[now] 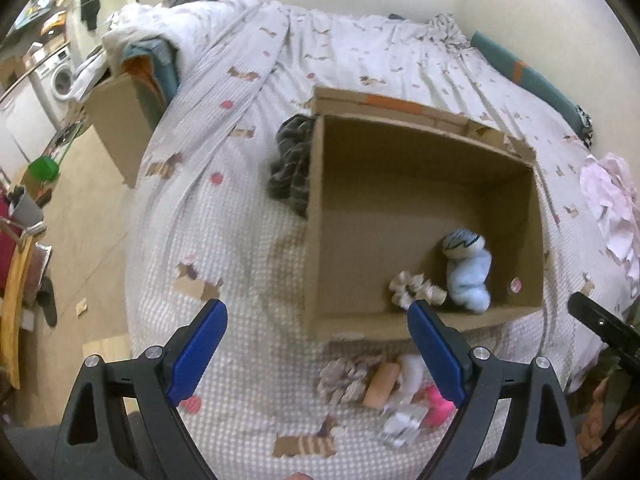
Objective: Organize soft objects
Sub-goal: 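Grasp the pink rubber toy with the right gripper, then grasp the lace scrunchie with the left gripper, then carry the lace scrunchie with the left gripper while the right gripper carries the pink toy over the box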
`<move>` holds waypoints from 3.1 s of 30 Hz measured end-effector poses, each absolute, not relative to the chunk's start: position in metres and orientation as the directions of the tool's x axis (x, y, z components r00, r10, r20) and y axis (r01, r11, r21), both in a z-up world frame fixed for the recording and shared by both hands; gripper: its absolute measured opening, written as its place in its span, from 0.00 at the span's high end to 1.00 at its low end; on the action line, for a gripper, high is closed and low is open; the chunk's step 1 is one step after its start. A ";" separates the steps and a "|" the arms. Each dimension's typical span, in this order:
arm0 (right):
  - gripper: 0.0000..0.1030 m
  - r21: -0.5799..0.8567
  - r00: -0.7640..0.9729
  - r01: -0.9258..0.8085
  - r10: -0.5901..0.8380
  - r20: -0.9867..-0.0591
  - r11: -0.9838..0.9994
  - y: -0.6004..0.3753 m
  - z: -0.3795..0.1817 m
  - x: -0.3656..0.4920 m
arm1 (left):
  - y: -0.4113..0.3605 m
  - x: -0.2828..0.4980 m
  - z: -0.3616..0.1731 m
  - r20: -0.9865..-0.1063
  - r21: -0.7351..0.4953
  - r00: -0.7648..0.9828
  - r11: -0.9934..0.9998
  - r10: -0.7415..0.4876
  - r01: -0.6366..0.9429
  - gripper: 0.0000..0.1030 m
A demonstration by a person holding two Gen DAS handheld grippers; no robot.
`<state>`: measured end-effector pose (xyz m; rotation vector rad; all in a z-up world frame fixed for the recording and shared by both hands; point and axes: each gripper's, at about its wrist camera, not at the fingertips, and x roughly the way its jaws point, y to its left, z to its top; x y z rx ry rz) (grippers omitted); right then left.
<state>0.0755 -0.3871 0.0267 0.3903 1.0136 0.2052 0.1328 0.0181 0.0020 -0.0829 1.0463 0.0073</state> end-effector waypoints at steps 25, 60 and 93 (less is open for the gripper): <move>0.02 0.507 0.282 0.085 0.468 -0.838 0.858 -0.347 -0.037 0.026 | 0.031 0.070 -0.047 -0.948 -0.081 0.316 0.988 -0.035 -0.134 0.12; 0.54 0.481 0.198 0.112 0.455 -0.868 0.870 -0.326 -0.078 0.052 | 0.041 0.111 -0.096 -0.957 -0.225 0.235 0.946 -0.169 -0.235 0.29; 0.54 0.548 0.275 0.123 0.502 -0.820 0.827 -0.349 -0.061 0.045 | 0.042 0.090 -0.058 -0.917 -0.238 0.366 0.955 -0.161 -0.176 0.92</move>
